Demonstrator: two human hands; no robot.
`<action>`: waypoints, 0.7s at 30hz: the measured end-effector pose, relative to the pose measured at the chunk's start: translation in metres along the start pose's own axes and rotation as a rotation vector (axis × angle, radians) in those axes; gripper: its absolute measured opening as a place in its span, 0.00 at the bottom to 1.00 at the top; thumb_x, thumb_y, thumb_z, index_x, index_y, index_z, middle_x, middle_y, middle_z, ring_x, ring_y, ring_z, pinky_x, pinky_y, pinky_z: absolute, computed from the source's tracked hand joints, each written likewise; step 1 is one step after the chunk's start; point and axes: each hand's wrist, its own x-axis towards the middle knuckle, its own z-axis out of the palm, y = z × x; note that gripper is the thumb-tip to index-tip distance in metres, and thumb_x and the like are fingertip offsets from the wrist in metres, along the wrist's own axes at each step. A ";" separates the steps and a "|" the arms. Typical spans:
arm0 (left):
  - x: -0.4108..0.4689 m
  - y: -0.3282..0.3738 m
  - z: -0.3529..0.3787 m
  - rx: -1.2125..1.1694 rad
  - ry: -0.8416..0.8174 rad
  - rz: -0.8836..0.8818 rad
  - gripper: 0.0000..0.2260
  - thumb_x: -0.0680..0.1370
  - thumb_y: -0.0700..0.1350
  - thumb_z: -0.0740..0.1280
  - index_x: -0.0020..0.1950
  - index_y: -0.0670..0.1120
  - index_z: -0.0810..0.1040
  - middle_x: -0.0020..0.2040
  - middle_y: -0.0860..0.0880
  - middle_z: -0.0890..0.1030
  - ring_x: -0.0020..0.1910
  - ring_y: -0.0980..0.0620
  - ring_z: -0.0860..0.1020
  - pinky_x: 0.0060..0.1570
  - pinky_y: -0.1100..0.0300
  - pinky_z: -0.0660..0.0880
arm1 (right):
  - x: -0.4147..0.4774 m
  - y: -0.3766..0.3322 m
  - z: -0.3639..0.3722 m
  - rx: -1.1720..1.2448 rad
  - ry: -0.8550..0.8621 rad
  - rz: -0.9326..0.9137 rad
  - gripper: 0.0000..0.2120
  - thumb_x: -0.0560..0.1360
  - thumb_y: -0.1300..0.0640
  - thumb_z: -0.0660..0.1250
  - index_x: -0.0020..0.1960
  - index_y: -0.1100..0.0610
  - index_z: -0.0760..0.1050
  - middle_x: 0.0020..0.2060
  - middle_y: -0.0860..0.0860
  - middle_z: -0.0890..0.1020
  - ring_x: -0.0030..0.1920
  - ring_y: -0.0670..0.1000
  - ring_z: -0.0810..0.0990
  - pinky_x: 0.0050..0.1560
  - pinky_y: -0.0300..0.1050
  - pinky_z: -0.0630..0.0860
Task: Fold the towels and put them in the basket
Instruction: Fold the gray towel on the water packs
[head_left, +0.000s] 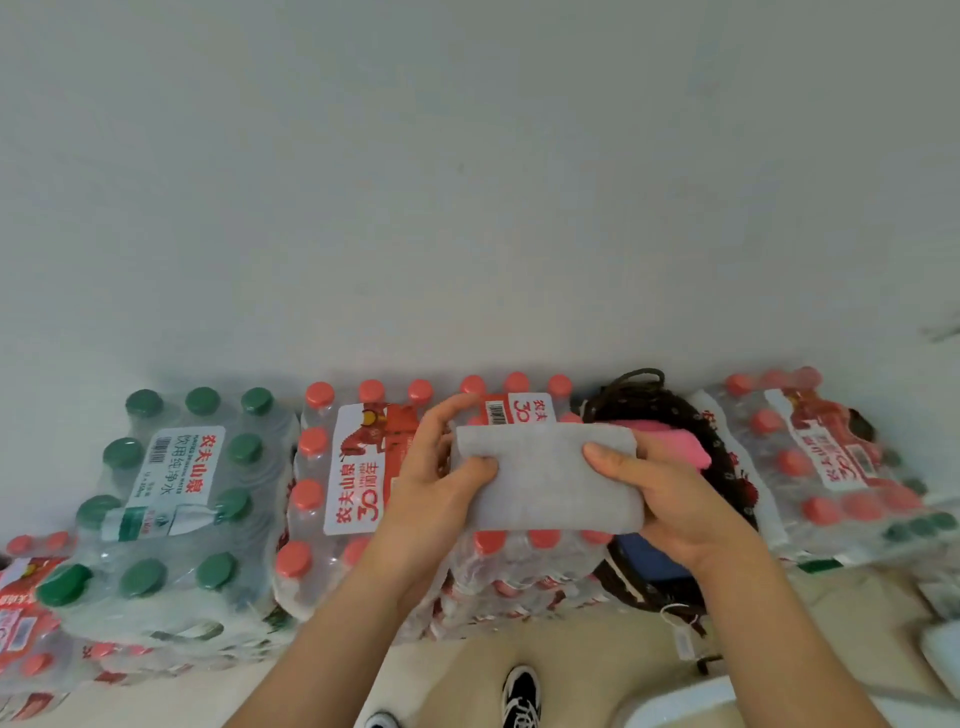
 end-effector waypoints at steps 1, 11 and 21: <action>0.002 -0.002 0.015 0.080 -0.031 0.041 0.23 0.78 0.35 0.63 0.61 0.63 0.73 0.54 0.53 0.79 0.47 0.58 0.79 0.43 0.61 0.77 | -0.005 -0.002 -0.011 -0.004 0.033 0.002 0.19 0.69 0.57 0.70 0.59 0.62 0.78 0.52 0.59 0.84 0.51 0.55 0.83 0.43 0.46 0.82; 0.033 -0.100 0.173 0.758 -0.192 0.135 0.18 0.77 0.37 0.58 0.63 0.55 0.70 0.59 0.52 0.66 0.50 0.64 0.70 0.47 0.76 0.66 | -0.014 0.029 -0.172 -0.581 0.415 0.007 0.06 0.75 0.61 0.67 0.49 0.51 0.74 0.49 0.51 0.78 0.47 0.50 0.77 0.43 0.45 0.74; 0.063 -0.155 0.216 1.104 -0.078 0.002 0.19 0.77 0.38 0.59 0.68 0.46 0.67 0.61 0.44 0.67 0.53 0.43 0.74 0.53 0.52 0.74 | 0.031 0.082 -0.217 -0.900 0.387 -0.065 0.08 0.77 0.60 0.64 0.54 0.50 0.71 0.51 0.47 0.76 0.50 0.47 0.74 0.51 0.42 0.71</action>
